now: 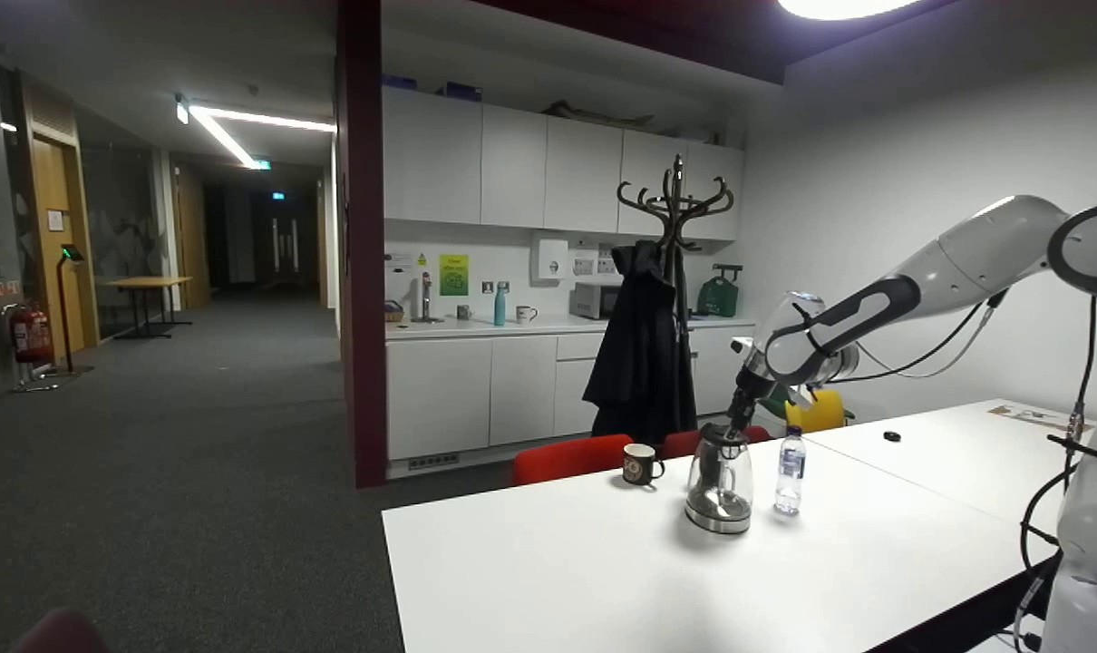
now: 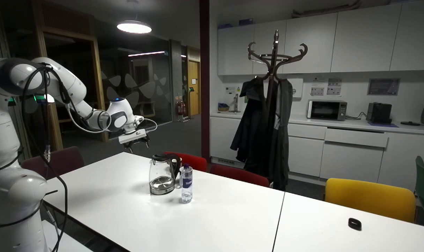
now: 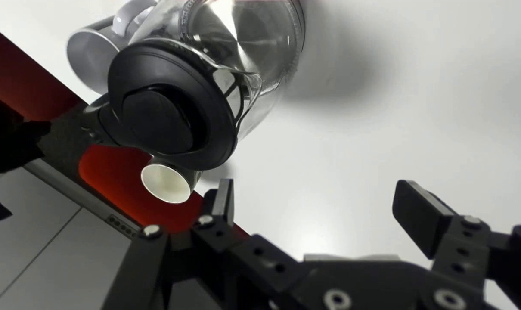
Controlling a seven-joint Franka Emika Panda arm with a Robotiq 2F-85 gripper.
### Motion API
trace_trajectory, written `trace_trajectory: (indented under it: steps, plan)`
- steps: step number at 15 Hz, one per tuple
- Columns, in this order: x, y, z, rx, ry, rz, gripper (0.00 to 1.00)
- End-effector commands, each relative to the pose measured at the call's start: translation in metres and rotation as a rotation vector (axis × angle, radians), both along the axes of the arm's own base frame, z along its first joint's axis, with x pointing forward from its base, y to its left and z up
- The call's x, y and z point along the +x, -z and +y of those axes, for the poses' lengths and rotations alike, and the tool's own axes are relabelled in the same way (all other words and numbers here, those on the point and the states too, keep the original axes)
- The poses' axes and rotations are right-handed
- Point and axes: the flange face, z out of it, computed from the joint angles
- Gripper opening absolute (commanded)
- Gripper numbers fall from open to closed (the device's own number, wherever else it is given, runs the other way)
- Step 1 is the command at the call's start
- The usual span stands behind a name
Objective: Open the kettle
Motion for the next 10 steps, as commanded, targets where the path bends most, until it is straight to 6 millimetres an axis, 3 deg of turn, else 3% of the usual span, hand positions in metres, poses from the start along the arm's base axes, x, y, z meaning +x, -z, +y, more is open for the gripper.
trace_trajectory:
  steps: [1,10]
  plan:
    - [-0.027,-0.017,-0.005,0.081,0.177,-0.028,1.00]
    - [-0.064,-0.030,-0.010,0.196,0.414,0.057,1.00]
